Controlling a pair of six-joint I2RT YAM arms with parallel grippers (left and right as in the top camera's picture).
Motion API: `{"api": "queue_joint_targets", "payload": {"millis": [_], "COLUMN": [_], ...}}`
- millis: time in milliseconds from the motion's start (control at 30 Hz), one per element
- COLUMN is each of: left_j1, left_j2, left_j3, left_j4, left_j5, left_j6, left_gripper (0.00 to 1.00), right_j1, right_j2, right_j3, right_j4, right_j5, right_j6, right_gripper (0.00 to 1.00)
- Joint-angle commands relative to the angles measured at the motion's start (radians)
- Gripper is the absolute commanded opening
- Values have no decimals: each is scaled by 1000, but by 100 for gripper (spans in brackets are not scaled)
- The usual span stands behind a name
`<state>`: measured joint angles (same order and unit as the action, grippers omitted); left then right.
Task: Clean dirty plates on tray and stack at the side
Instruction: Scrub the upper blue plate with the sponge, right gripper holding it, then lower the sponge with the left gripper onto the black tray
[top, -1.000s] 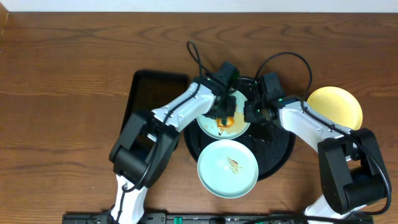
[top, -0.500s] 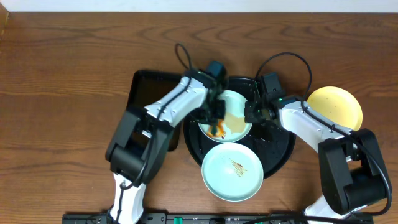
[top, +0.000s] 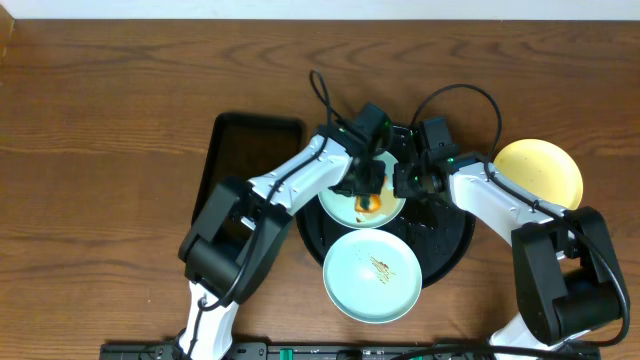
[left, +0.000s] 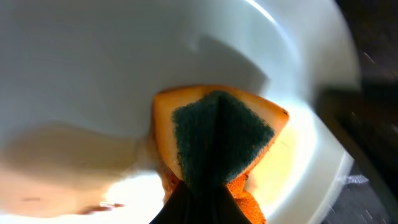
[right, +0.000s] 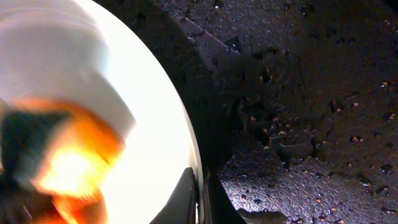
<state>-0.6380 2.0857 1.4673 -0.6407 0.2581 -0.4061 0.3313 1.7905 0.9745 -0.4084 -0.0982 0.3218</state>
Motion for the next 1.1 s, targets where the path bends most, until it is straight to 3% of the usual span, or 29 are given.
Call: {"api": "queue_joint_targets", "payload": {"millis": [0, 233, 333, 433, 500, 600, 667, 800, 1067], "left_j1": [66, 136, 138, 137, 140, 152, 172, 237, 414], "left_j2": [23, -13, -79, -179, -255, -350, -401, -441, -439], "left_j3": [-10, -10, -10, -10, -10, -10, -10, -10, -42], "left_j4": [-14, -136, -164, -189, -189, -192, -202, -237, -249], "left_j5": [-225, -239, -133, -113, -114, -178, -232, -272, -227], "left_j6": [-53, -57, 35, 39, 39, 39, 39, 39, 59], "left_gripper": [7, 8, 8, 7, 7, 7, 8, 8, 8], "right_j1": [1, 1, 1, 1, 1, 1, 1, 2, 4], "right_j2": [27, 27, 27, 27, 27, 27, 27, 27, 28], "right_j3": [-28, -28, -28, -28, -28, -28, -28, -28, -29], "right_j4": [-30, -33, -33, -30, -27, -20, -17, -18, -14], "right_j5": [80, 80, 80, 83, 83, 83, 83, 82, 64], "right_j6": [-8, -8, -8, -8, -8, -8, -8, -8, -8], "right_gripper": [1, 1, 1, 2, 8, 27, 29, 28, 13]}}
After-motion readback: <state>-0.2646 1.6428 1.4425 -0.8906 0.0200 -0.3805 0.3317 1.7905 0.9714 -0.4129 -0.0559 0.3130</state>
